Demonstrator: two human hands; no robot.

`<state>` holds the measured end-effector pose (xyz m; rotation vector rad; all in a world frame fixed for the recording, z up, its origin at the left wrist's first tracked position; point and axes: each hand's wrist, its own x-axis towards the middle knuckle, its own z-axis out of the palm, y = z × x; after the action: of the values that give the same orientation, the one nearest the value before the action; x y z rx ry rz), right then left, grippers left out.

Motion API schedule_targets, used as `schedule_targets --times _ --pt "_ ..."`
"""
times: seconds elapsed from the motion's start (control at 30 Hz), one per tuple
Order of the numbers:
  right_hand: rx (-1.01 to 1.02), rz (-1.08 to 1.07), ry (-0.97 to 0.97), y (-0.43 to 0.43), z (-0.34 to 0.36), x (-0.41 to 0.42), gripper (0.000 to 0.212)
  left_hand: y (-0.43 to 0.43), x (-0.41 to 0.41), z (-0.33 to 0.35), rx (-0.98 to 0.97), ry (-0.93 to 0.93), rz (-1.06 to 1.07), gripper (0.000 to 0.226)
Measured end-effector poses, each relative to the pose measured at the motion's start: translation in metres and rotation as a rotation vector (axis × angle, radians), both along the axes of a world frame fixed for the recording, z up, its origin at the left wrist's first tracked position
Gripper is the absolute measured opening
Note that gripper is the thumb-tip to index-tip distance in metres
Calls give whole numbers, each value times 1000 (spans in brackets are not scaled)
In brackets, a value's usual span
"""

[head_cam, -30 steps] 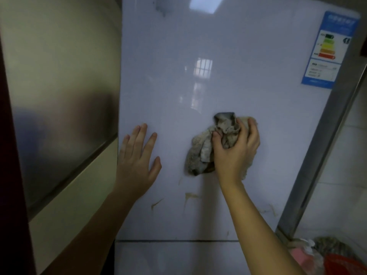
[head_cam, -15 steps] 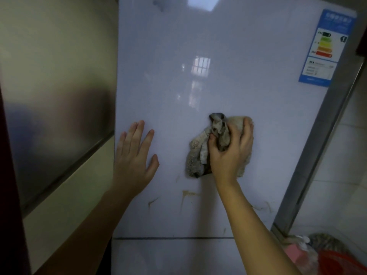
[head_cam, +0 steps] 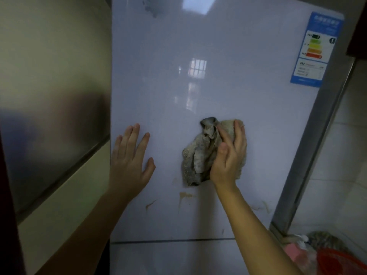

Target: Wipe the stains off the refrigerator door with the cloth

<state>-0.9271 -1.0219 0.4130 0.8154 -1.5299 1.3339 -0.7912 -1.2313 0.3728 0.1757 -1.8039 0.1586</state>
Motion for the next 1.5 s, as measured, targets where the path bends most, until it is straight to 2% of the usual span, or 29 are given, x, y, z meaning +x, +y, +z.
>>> schedule_targets --times 0.1,0.27,0.5,0.63,0.73,0.93,1.1,1.23,1.33,1.4,1.5 --pt "57 -62 24 1 -4 -8 41 0 -1 0 -2 0 9 64" --pt "139 -136 159 10 -10 -21 46 2 -2 1 13 -23 55 63" --pt "213 -74 170 38 -24 -37 49 18 -6 7 58 -11 118 60" --pt "273 -170 202 59 -46 -47 46 42 -22 11 -40 -19 63 57" --pt "262 -230 110 81 -75 -56 49 64 -40 15 -130 -33 20 54" --pt "91 -224 -239 129 -120 -70 58 92 -69 10 -164 -36 9 53" --pt "17 -217 -261 126 -116 -69 58 109 -85 5 -156 -50 -8 54" --pt "145 -156 -156 106 -115 -63 58 111 -91 0 -152 -40 34 58" --pt "452 -114 141 101 -130 -66 59 108 -92 -1 -172 -38 51 58" --pt "569 -94 296 106 -136 -74 50 107 -92 -1 -186 -37 63 58" --pt "530 -107 244 123 -142 -84 50 109 -89 0 -191 -49 91 58"
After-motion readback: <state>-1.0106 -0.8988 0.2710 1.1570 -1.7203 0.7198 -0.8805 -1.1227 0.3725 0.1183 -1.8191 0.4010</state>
